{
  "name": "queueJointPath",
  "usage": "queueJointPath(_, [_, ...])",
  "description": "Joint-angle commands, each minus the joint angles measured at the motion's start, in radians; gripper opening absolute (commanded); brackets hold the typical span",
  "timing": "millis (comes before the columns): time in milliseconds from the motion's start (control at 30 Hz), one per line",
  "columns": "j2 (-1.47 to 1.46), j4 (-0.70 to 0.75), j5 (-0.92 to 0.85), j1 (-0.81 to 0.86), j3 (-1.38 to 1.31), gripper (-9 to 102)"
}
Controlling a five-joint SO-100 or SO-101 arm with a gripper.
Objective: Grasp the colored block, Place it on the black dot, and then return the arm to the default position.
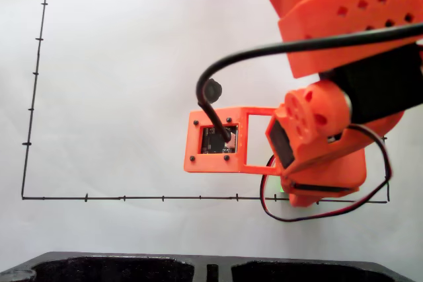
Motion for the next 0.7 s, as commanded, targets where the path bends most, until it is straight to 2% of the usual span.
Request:
queueJointPath(0, [0.011,-0.003,0.003,-0.006,-0.044,13])
queueJointPath(367, [0.058,-0.014,-0.04,0.006,-0.026,10])
queueJointPath(667, [0.276,0.041,-0.107,0.054,0.12,10])
